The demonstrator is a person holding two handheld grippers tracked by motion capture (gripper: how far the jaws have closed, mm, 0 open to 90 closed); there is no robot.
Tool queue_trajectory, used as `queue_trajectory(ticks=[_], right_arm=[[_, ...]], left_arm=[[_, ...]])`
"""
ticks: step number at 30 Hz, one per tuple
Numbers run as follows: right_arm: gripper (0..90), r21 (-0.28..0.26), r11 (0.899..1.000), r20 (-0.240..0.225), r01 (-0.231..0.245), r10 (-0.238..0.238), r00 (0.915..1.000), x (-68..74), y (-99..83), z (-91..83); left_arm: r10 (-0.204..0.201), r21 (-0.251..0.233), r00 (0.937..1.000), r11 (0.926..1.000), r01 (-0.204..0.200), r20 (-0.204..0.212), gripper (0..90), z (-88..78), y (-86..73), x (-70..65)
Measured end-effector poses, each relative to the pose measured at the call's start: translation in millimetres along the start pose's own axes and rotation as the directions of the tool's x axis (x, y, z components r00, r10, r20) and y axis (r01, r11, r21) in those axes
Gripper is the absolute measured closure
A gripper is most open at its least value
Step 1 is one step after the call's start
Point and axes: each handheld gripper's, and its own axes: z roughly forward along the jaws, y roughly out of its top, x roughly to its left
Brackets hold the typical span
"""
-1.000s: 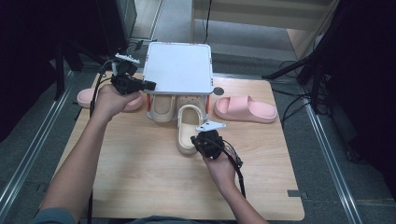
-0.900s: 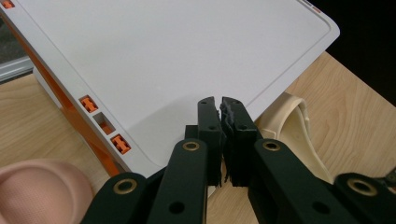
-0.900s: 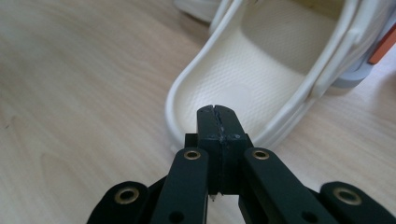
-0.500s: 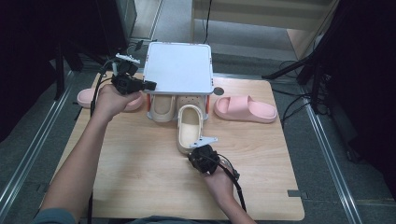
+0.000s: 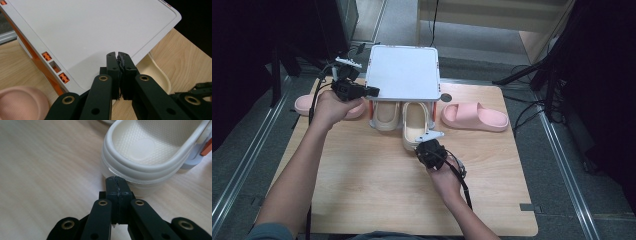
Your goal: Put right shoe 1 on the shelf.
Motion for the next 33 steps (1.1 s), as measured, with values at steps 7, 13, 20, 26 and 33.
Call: queue_trajectory(ticks=[7, 13, 20, 26, 33], right_arm=[[90.0, -0.022, 0.999, 0.01, -0.037, 0.037, 0.9992, -17.5, 18.3, 18.0], [90.0, -0.031, 0.999, 0.032, -0.021, 0.022, 0.9992, -24.7, 29.8, 31.2], [90.0, -0.075, 0.993, 0.009, -0.086, 0.087, 0.9961, -34.2, 32.7, 37.8], [89.5, -0.084, 0.989, -0.066, -0.121, 0.116, 0.9911, -33.5, 23.0, 18.7], [78.5, -0.116, 0.991, -0.128, -0.059, 0.044, 0.9908, -27.2, 7.2, -27.6]], left_arm=[[-0.002, 0.0, 1.0, 1.0, 0.002, 0.007, 87.5, -0.2, -0.2, 1.2], [-0.002, 0.0, 1.0, 1.0, 0.002, 0.008, 87.5, -0.3, -0.2, 1.3], [0.001, -0.003, 1.0, 1.0, 0.0, 0.006, 86.9, -0.5, -0.5, 1.6], [-0.005, -0.001, 0.9997, 1.0, 0.005, -0.023, 82.4, -4.1, -0.7, 2.5], [-0.005, -0.033, 1.0, 0.9994, 0.005, 0.0, 67.1, -26.2, -4.2, 0.5]])
